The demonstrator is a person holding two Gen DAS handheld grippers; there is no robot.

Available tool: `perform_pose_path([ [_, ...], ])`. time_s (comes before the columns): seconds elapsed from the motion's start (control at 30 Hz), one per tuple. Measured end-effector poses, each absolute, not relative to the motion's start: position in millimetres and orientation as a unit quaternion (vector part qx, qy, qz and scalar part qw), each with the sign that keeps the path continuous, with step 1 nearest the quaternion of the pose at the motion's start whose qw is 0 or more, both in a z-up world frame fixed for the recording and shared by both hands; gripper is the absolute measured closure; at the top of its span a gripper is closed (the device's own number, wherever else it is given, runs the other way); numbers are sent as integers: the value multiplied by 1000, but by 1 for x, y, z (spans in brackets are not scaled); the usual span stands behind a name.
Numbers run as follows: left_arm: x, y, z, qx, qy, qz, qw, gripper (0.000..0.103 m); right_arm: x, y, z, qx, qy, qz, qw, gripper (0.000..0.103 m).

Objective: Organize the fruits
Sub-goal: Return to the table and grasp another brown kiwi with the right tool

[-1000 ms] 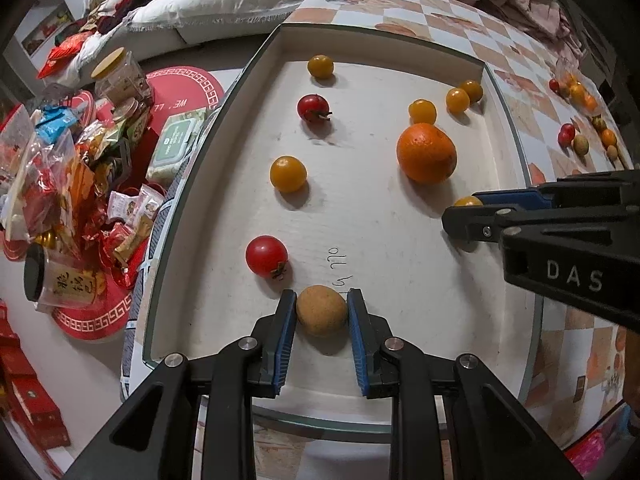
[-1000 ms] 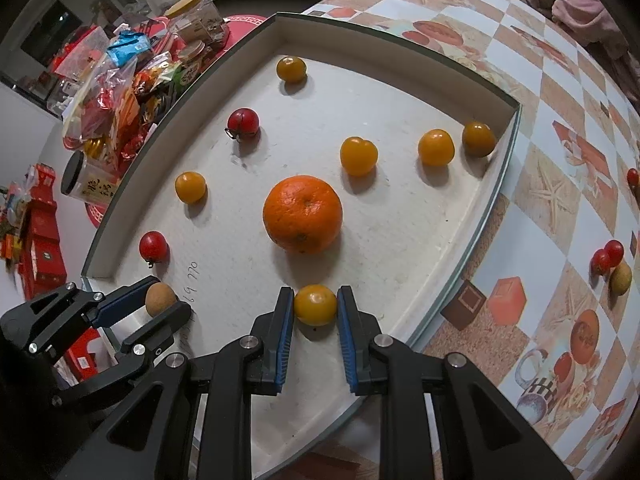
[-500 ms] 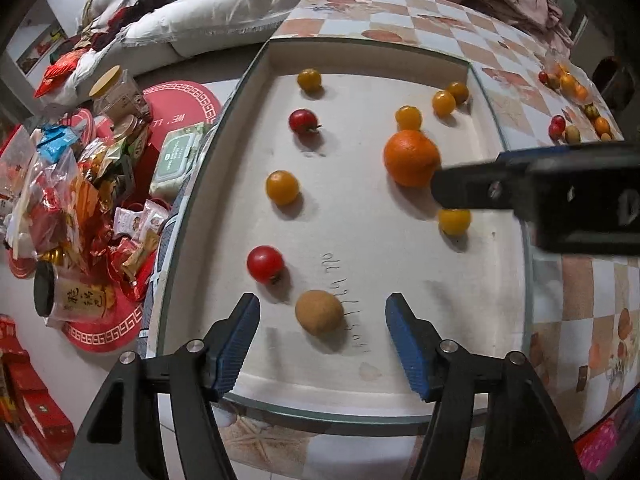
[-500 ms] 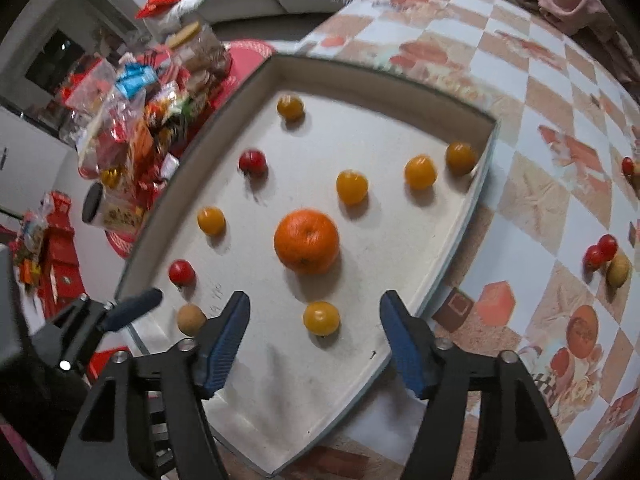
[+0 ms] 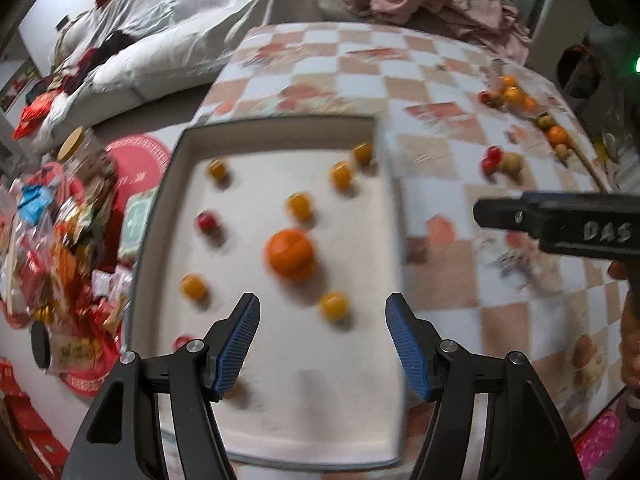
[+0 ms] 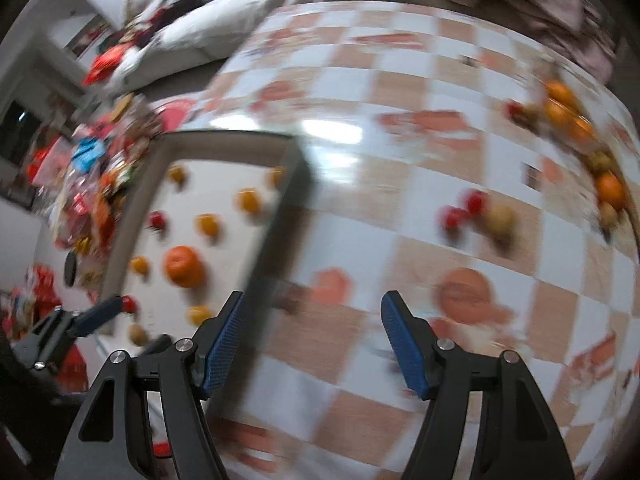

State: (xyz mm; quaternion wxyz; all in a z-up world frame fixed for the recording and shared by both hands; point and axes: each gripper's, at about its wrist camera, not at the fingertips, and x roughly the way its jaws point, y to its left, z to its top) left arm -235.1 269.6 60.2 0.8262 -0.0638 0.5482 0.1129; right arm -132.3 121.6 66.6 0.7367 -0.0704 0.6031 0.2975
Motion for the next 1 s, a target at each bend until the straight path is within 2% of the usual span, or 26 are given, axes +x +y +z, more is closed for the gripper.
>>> perform_pose_path([
  [0.23, -187, 223, 68, -61, 546, 74, 832, 36, -98, 42, 51, -37, 617, 215, 756, 31],
  [0.4, -148, 195, 55, -69, 553, 66, 828, 36, -76, 1, 42, -23, 621, 177, 764, 31],
  [0.73, -92, 174, 16, -64, 561, 82, 822, 36, -33, -43, 22, -10, 619, 137, 774, 31],
  [1.0, -69, 168, -3, -64, 563, 81, 820, 36, 2, -47, 16, -30, 585, 127, 801, 31],
])
